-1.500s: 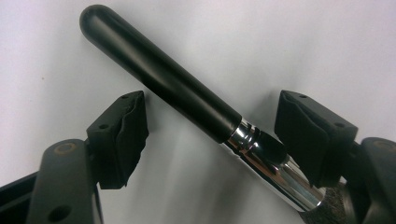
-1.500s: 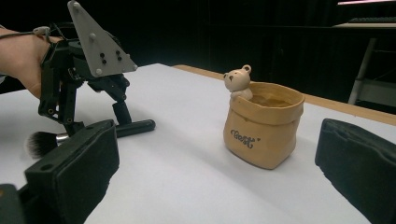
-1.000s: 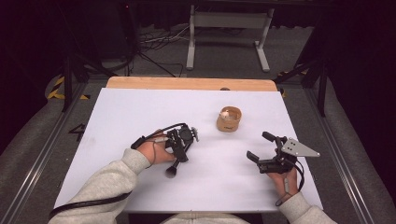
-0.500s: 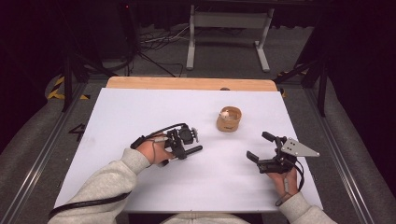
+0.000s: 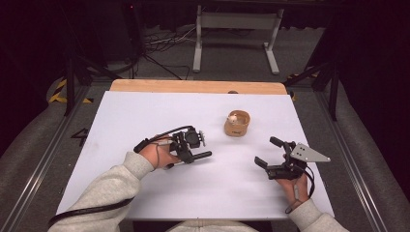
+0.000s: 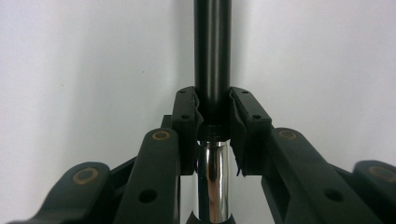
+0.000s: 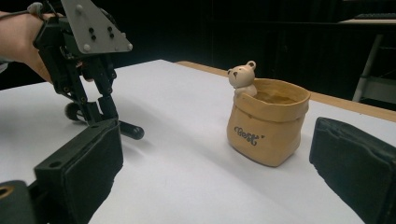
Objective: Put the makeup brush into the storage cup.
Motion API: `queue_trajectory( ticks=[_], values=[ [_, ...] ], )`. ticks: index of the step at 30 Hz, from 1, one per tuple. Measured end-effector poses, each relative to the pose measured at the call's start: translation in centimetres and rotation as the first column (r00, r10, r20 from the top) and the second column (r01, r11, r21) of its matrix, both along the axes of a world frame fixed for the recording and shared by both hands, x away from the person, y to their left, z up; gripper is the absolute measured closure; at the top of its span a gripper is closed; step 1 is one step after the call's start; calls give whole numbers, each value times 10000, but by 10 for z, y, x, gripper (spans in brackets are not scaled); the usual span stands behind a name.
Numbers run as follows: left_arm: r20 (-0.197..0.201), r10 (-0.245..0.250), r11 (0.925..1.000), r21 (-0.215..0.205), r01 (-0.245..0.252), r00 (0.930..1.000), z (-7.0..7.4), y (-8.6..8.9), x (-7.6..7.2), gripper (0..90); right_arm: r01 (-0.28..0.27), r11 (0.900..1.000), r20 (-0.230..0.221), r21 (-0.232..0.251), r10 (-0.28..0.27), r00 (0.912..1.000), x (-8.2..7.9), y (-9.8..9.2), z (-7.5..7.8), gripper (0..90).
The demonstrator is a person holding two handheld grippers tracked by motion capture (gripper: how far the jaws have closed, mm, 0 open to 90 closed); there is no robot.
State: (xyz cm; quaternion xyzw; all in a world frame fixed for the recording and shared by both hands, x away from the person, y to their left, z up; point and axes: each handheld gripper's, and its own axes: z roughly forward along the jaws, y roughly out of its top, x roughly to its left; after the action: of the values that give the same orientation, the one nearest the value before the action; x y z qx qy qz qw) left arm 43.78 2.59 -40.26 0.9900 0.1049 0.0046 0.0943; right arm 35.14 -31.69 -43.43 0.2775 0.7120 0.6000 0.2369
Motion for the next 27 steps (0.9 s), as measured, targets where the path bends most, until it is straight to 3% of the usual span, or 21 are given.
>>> queue_trajectory(
  ticks=[6,15,21,27],
  values=[
    [41,-541,9985,121,541,9985,14,-3,-4,735,-185,9998,160,-54,186,9997,-1,2,2,47],
    [111,-988,9949,-218,990,9951,37,-4,-11,735,-781,9967,268,220,775,9966,0,3,8,54],
    [130,-1465,9875,-576,1470,9891,54,-5,-16,735,-1211,9926,268,82,1208,9923,1,6,15,79],
    [214,-1851,9806,-618,1861,9825,66,-10,-21,736,-1759,9843,377,-104,1762,9836,-1,13,24,101]
  ],
)
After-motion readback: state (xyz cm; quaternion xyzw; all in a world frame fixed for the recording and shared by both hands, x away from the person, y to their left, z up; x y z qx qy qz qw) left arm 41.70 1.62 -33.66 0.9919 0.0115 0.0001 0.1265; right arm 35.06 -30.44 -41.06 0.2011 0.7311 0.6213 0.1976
